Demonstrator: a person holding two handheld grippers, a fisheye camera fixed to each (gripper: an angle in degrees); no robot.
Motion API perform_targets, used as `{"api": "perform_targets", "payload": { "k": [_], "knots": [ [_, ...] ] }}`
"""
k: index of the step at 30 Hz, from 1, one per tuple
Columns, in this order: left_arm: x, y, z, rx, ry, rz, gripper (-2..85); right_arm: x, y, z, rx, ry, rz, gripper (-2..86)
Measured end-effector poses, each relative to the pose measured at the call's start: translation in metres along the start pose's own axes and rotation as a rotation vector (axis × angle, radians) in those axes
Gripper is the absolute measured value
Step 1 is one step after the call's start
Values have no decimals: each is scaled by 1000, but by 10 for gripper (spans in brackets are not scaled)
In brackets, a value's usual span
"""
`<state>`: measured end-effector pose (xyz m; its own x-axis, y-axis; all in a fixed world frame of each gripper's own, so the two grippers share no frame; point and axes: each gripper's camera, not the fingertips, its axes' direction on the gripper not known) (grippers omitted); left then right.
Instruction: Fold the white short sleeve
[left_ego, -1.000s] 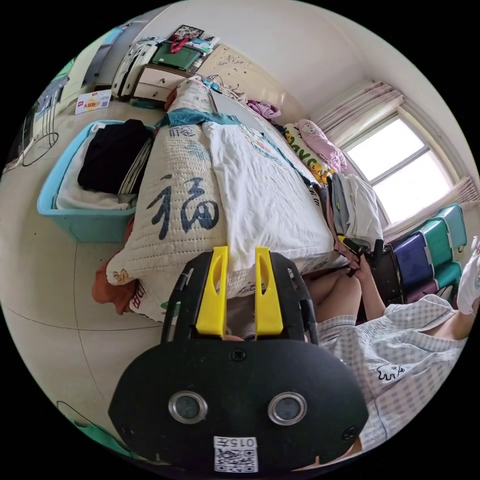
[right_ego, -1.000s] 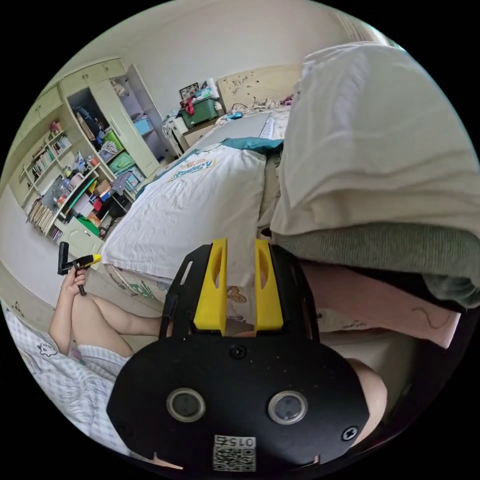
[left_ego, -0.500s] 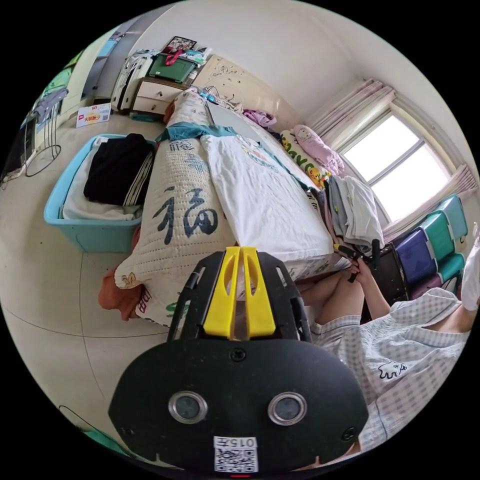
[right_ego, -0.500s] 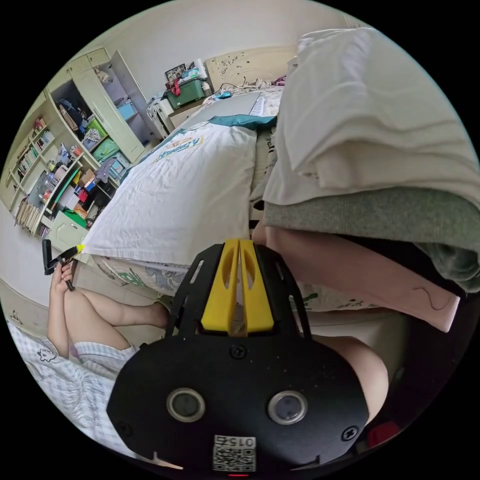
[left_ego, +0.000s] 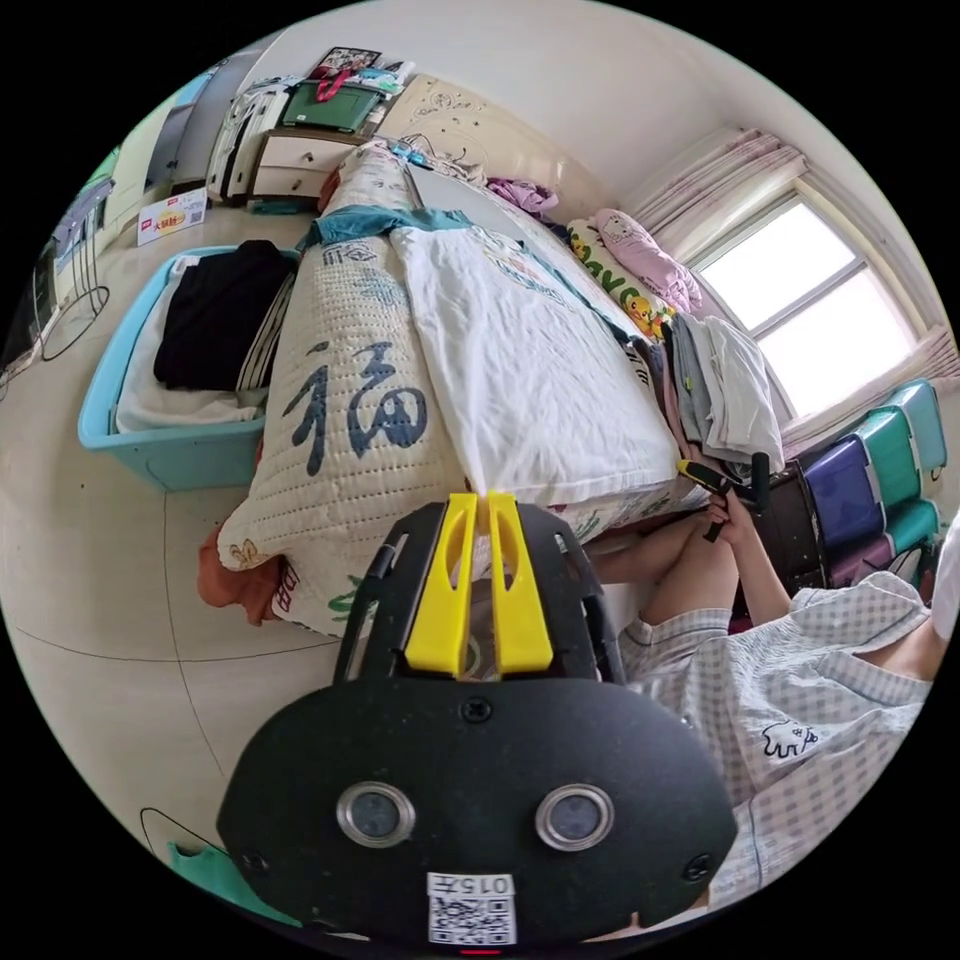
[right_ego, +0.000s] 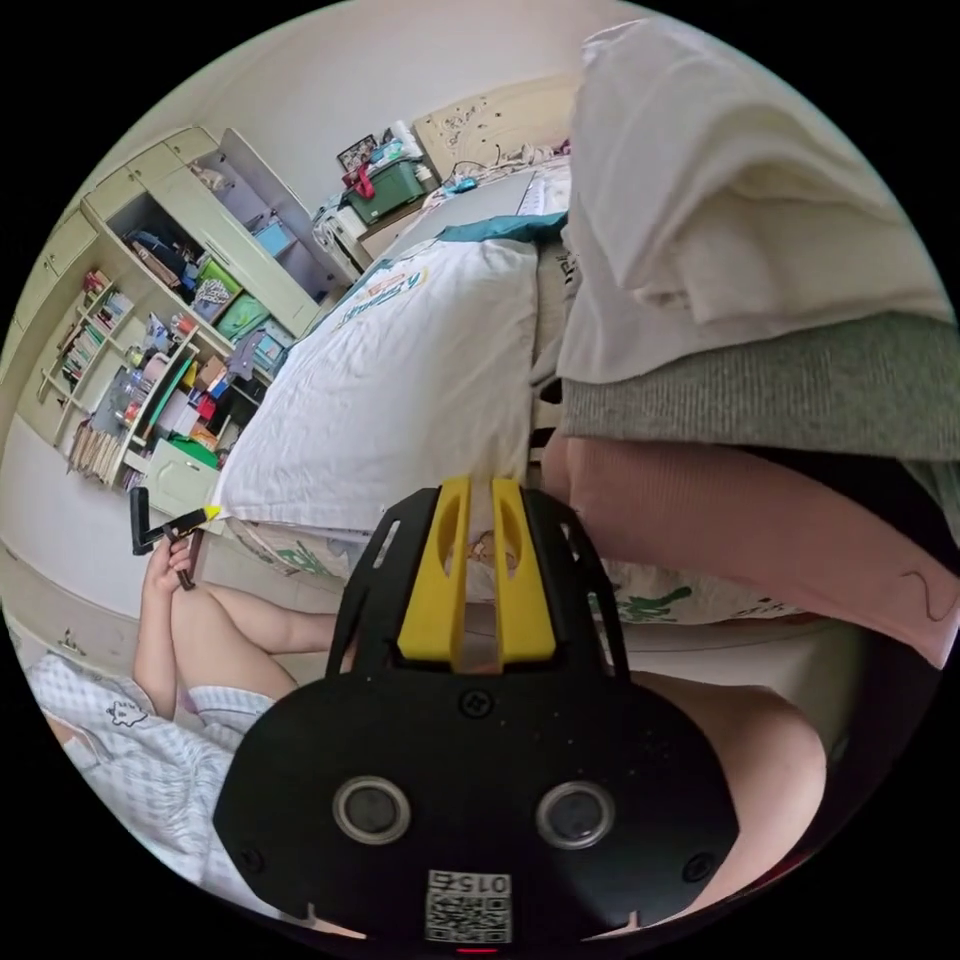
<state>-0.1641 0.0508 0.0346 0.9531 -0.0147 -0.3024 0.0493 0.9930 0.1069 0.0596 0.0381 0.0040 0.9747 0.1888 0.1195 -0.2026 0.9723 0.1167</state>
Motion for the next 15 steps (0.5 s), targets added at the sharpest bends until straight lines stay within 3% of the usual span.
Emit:
{"api": "perform_targets", "payload": {
  "k": [7, 15],
  "knots": [
    [2, 13, -20, 128, 67, -11, -4, -2, 9, -12, 7, 11, -10, -9],
    [33, -5, 18, -71, -173, 14, -5, -35, 9, 29, -75, 204, -118, -7]
  ]
}}
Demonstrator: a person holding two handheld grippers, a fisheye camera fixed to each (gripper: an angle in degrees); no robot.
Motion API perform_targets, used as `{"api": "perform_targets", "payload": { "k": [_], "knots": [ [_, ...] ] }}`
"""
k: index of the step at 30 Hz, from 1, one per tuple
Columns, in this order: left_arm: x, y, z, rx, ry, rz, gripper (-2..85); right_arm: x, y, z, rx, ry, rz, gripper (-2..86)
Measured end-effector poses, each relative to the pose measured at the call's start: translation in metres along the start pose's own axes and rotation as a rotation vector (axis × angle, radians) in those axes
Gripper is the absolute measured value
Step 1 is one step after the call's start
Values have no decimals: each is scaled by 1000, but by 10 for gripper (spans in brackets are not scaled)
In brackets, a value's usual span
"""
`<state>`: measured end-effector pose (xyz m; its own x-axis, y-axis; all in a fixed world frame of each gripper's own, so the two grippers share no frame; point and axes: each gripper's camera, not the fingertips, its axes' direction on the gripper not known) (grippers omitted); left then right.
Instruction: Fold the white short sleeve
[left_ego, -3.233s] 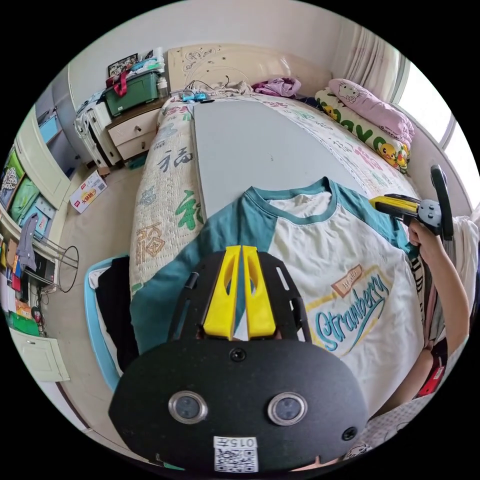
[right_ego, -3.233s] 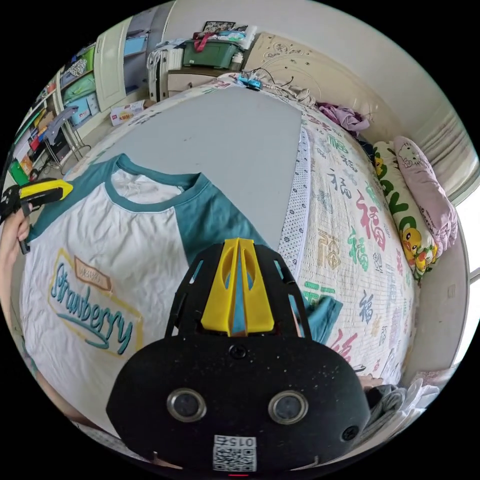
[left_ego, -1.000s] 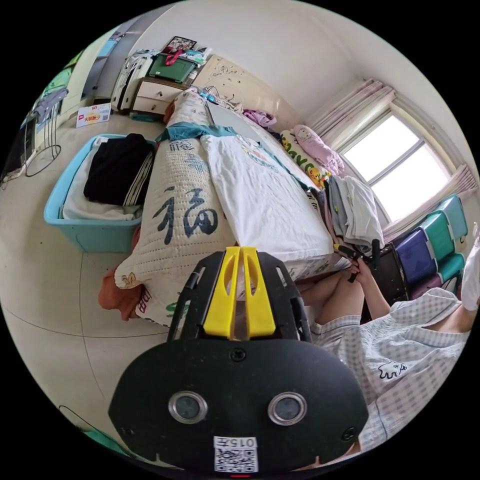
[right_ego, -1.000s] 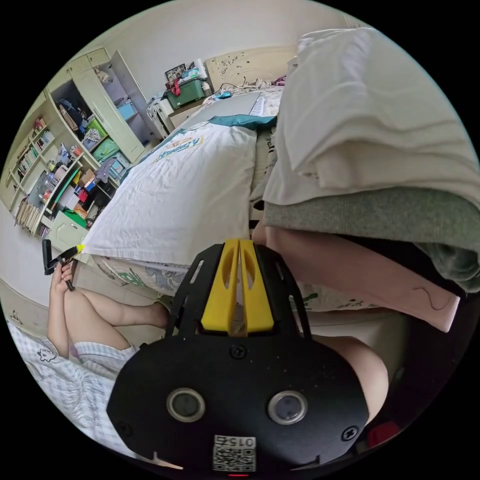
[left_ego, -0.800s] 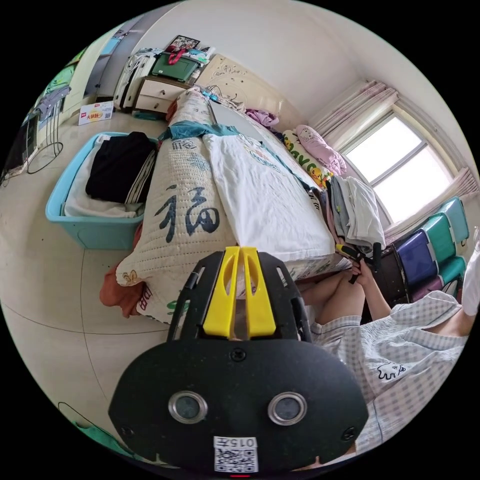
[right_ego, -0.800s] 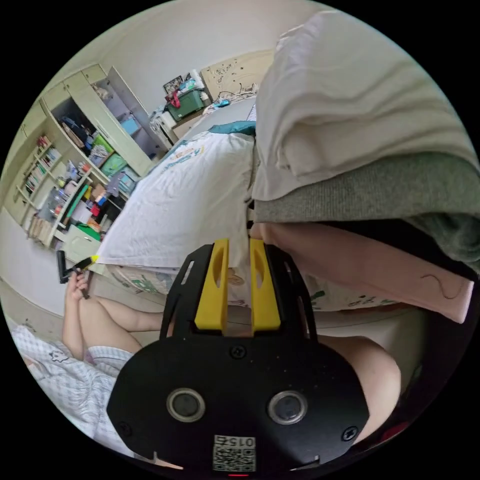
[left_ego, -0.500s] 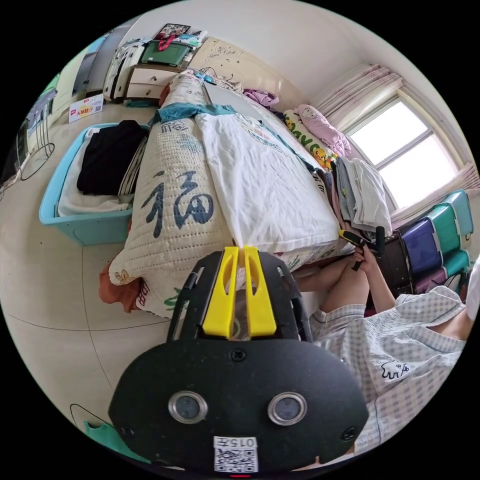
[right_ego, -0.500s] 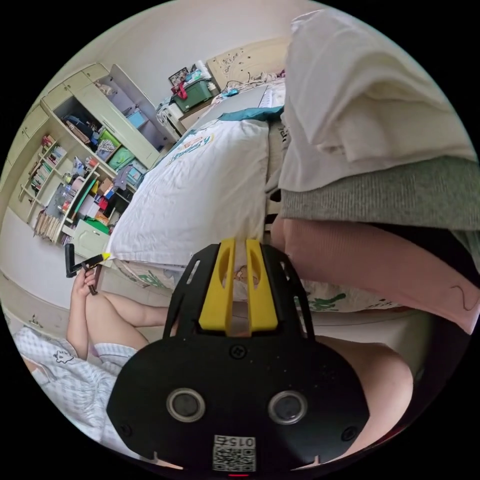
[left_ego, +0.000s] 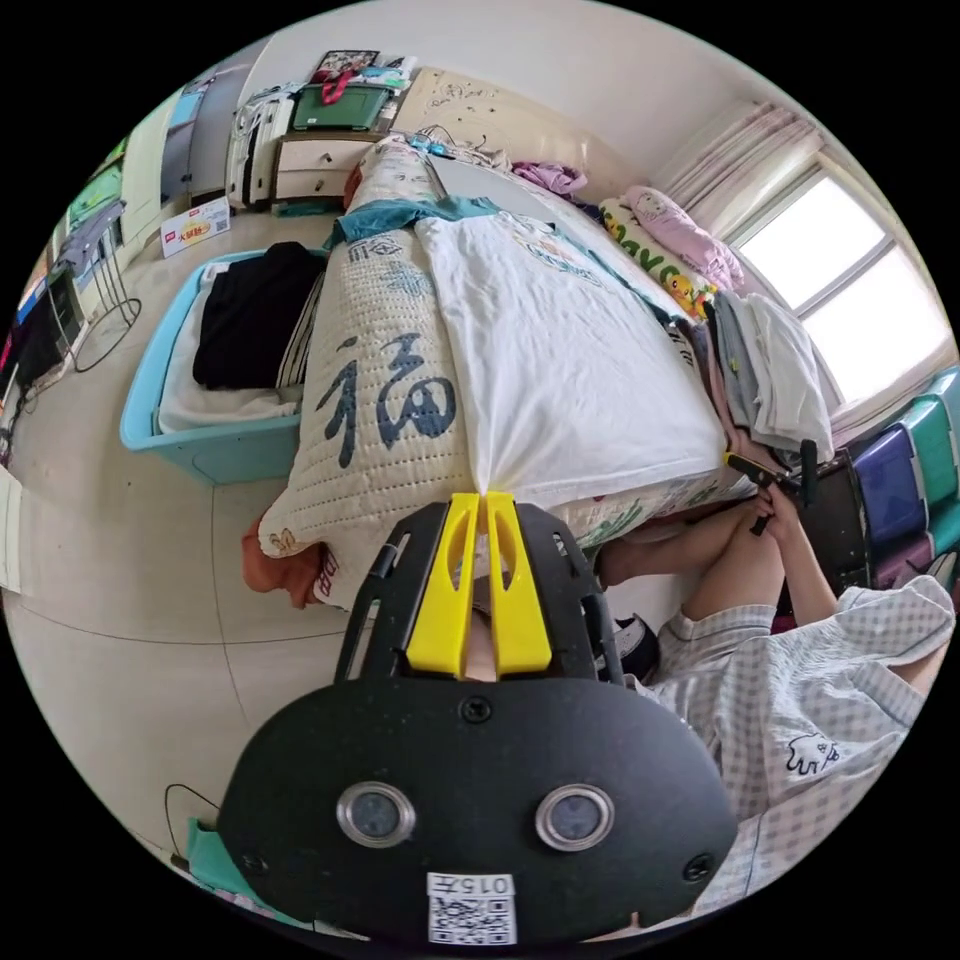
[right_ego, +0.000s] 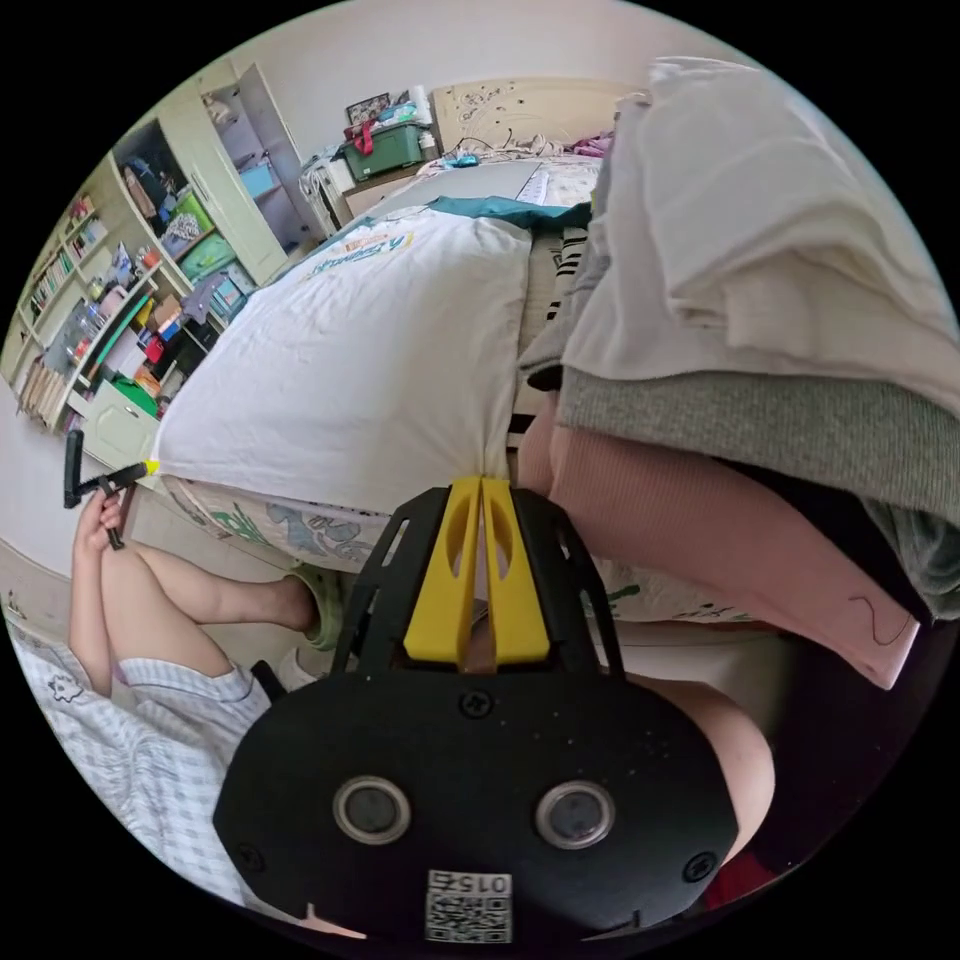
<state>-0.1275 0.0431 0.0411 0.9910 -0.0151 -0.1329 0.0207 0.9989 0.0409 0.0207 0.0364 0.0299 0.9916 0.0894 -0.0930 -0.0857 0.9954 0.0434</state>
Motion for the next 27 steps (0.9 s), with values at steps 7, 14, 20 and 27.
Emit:
{"api": "perform_targets", "payload": {
  "k": [7, 14, 20, 27],
  "knots": [
    [23, -5, 5, -7, -57, 39, -4, -9, 0, 5, 2, -3, -23, -5],
    [31, -8, 2, 12, -16, 6, -1, -21, -7, 9, -20, 16, -29, -5],
    [36, -10, -3, 46, 14, -30, -1, -16, -8, 9, -2, -41, -1, -5],
    [52, -15, -14, 115, 90, -17, -2, -19, -16, 7, 12, -54, 8, -5]
  ]
}}
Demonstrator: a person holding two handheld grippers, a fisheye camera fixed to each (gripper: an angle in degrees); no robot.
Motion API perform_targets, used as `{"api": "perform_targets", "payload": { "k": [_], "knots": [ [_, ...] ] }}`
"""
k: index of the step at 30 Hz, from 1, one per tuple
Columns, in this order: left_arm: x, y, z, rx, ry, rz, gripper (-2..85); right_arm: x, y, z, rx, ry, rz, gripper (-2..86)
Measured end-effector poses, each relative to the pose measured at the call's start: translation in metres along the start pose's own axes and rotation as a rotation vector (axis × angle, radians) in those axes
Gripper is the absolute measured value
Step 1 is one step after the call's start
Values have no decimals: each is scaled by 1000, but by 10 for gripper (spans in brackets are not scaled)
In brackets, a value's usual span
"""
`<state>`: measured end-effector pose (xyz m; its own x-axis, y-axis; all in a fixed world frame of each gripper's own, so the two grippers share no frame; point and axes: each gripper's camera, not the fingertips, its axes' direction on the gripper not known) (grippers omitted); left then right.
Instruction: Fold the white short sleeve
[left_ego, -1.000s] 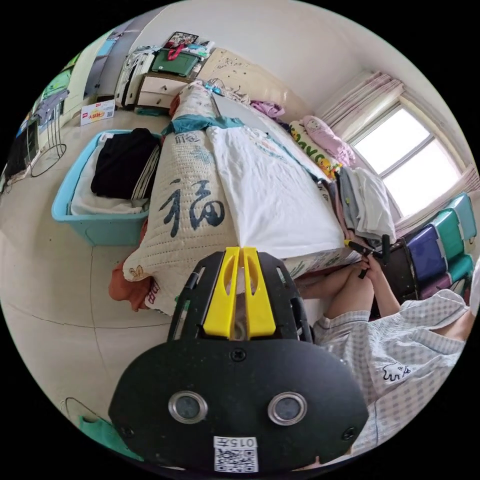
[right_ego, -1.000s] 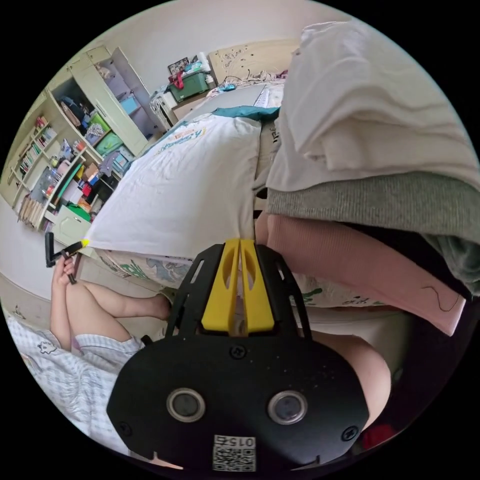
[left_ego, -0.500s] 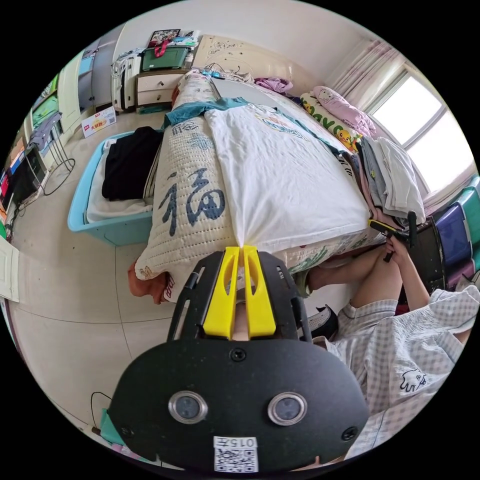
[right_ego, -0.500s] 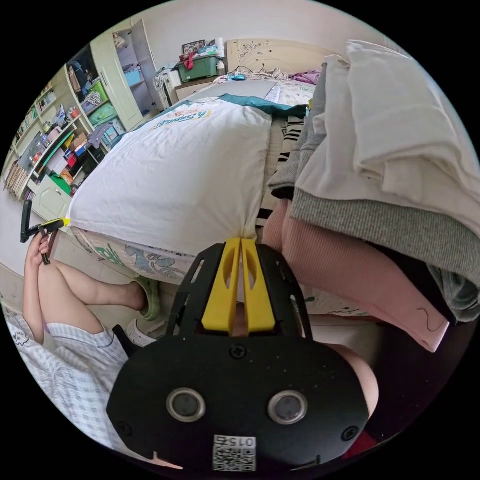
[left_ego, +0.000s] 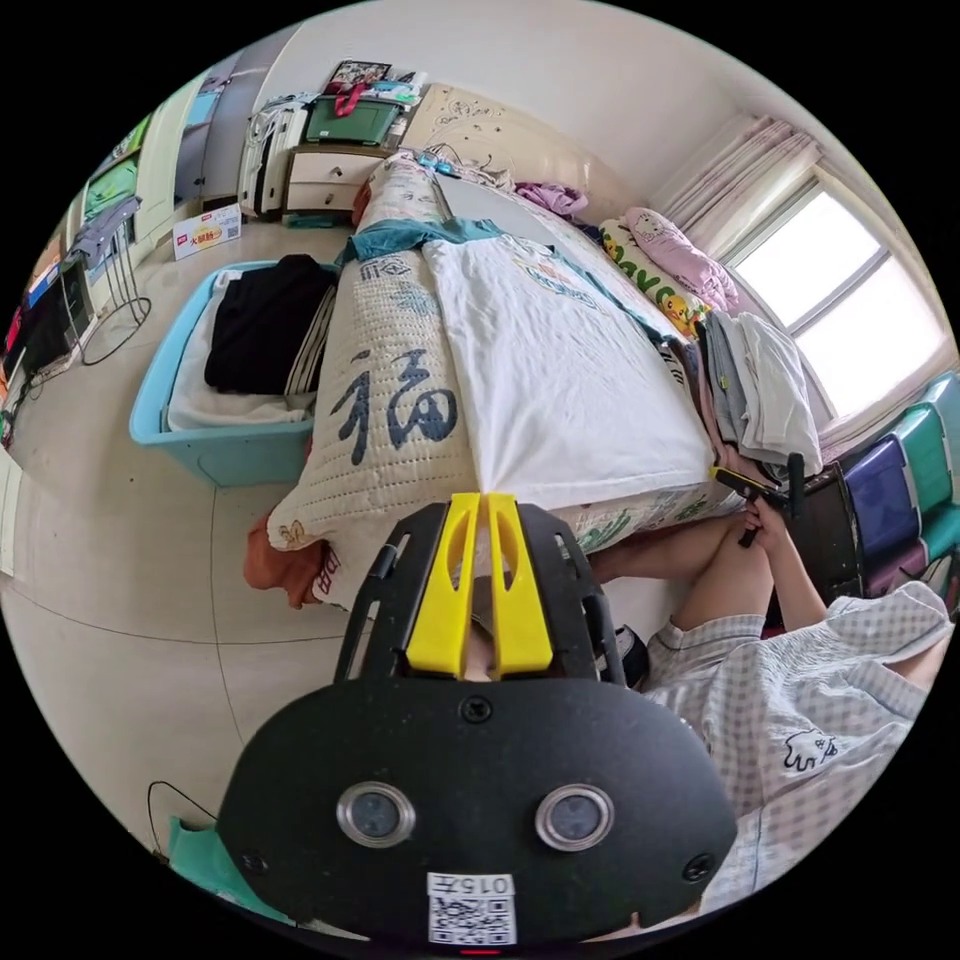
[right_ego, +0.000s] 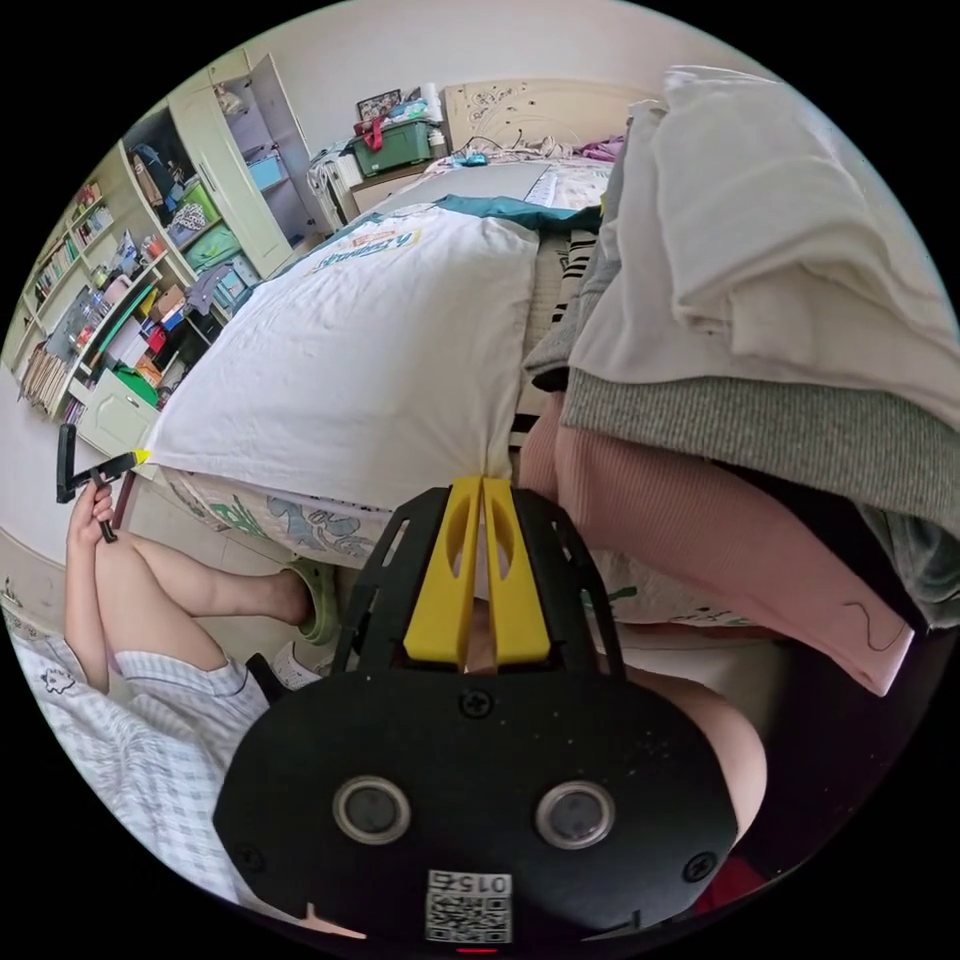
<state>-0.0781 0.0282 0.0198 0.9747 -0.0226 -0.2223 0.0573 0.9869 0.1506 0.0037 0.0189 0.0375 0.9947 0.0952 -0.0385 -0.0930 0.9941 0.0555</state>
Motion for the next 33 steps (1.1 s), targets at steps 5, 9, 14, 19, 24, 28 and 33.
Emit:
{"api": "perform_targets", "payload": {
  "k": [5, 9, 14, 19, 24, 28, 33],
  "knots": [
    [22, -15, -15, 13, -88, 0, -2, 4, -9, -3, -10, -34, 15, -5],
    [42, -37, -1, -14, -90, 33, 1, 0, -19, 7, -58, 9, -10, -6],
    [70, -73, 48, -213, -160, 106, 5, 0, -31, 3, -89, 19, -15, -7],
    [99, -103, 76, -377, -296, 198, 11, -2, -48, -49, 81, 59, -24, -5],
    [126, -145, 54, -306, -415, 217, 15, 6, -127, -96, 398, -50, 49, 9],
    [165, -193, 51, -196, -316, 323, 17, 11, -214, -59, 343, -28, 150, 58],
    [230, -284, 95, -106, -123, 512, 19, 50, -309, 18, 315, 54, 382, 87]
  ]
}}
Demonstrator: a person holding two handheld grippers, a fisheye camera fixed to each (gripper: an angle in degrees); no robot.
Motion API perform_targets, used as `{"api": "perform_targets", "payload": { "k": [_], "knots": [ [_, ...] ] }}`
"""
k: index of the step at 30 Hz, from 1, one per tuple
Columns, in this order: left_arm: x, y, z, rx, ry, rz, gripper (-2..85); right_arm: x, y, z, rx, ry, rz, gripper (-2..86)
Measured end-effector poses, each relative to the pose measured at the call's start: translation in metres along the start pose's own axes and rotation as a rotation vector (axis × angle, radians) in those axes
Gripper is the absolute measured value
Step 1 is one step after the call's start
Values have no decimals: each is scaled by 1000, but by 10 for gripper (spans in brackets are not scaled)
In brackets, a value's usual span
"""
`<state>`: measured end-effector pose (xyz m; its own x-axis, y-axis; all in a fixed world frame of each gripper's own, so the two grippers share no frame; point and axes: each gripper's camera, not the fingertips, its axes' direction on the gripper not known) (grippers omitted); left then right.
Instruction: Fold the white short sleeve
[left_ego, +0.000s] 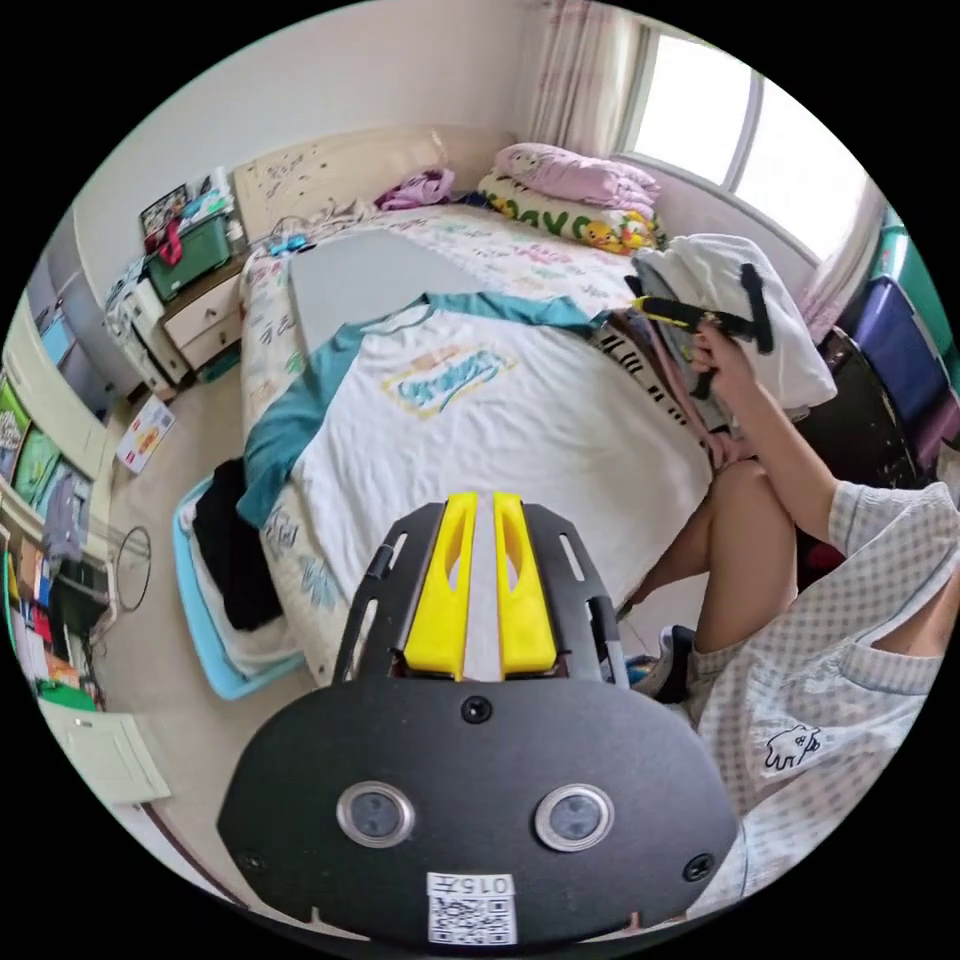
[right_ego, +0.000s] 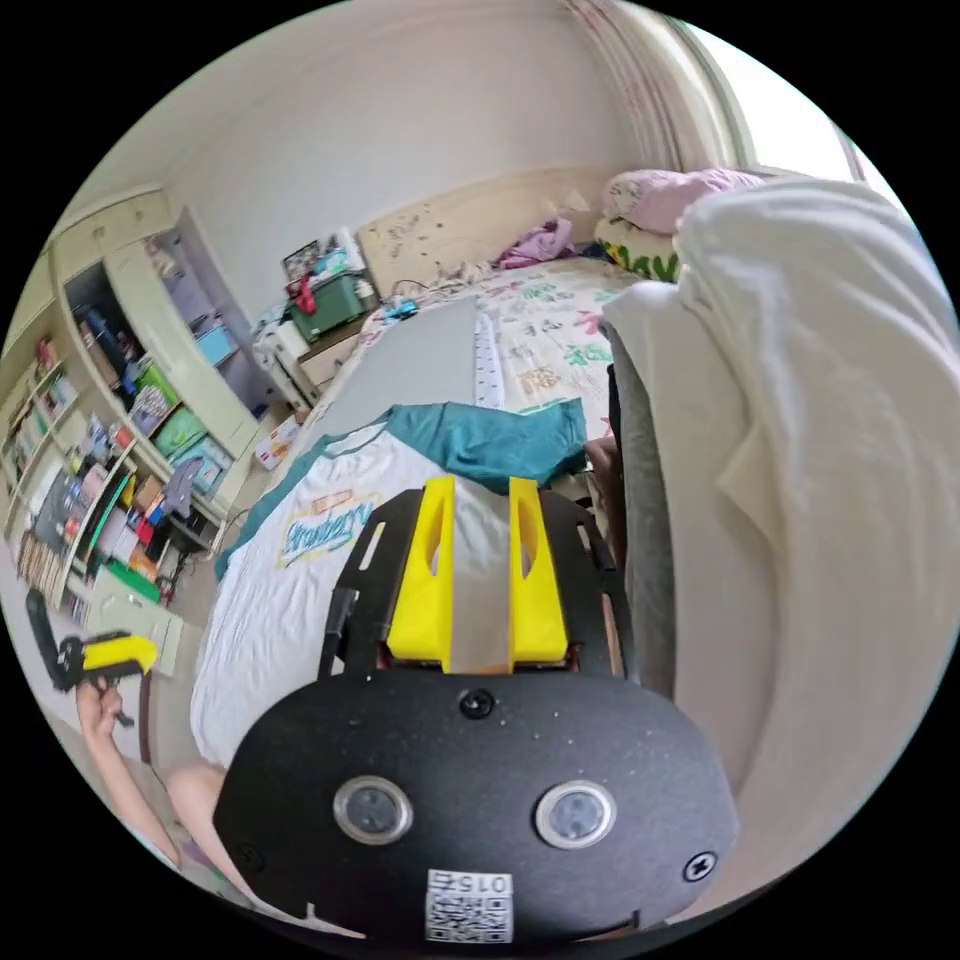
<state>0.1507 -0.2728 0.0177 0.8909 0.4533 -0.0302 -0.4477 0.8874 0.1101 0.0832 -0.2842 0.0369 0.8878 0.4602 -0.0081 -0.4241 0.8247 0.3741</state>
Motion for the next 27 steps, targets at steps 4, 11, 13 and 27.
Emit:
{"api": "perform_targets", "payload": {
  "k": [4, 11, 13, 27],
  "knots": [
    [0, -83, 45, 27, 100, 64, 24, 29, -23, 51, -46, 98, 150, 87],
    [22, -258, 175, -24, 183, 153, 57, 45, -45, 79, 41, 87, 105, 69],
    [30, -298, 210, -41, 191, 146, 65, 49, -50, 80, 57, 61, 132, 69],
    [69, -435, 382, -214, 121, -65, 58, 58, -74, 80, 6, -42, 159, 3]
  ]
}}
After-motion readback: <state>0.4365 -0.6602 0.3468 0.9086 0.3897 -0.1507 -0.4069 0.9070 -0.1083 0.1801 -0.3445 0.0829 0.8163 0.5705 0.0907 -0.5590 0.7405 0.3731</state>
